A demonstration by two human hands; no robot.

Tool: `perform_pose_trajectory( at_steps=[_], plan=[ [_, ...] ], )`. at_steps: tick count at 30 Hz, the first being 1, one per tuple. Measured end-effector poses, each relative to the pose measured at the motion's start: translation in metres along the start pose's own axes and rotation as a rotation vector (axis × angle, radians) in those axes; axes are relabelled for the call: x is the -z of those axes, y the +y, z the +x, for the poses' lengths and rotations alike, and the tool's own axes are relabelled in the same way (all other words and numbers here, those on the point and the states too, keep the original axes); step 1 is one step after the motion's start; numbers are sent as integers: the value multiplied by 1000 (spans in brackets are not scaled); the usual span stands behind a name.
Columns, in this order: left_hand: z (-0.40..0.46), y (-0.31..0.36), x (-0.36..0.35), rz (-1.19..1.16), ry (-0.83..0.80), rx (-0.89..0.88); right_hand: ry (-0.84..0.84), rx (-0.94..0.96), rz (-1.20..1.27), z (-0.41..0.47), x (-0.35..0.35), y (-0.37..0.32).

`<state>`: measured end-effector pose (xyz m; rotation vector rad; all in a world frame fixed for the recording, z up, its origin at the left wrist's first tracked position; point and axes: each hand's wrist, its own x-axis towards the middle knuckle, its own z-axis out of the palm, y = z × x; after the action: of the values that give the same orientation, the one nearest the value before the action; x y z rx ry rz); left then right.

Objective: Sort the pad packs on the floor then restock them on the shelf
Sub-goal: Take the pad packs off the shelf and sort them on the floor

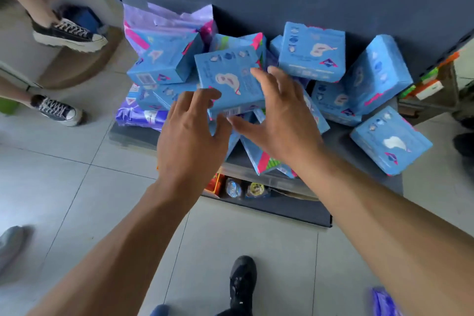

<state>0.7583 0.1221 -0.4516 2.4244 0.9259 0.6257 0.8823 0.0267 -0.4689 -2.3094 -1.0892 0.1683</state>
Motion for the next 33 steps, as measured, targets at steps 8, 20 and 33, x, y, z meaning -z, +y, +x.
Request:
perform_pose_trajectory(
  at_steps=[8, 20, 33],
  plan=[
    [13, -13, 0, -87, 23, 48, -14, -34, -158, 23, -25, -18],
    [-24, 90, -30, -683, -384, 34, -219, -464, 1401, -92, 89, 68],
    [-213, 281, -165, -615, -907, 145, 503, -975, 1069, -367, 165, 207]
  ],
)
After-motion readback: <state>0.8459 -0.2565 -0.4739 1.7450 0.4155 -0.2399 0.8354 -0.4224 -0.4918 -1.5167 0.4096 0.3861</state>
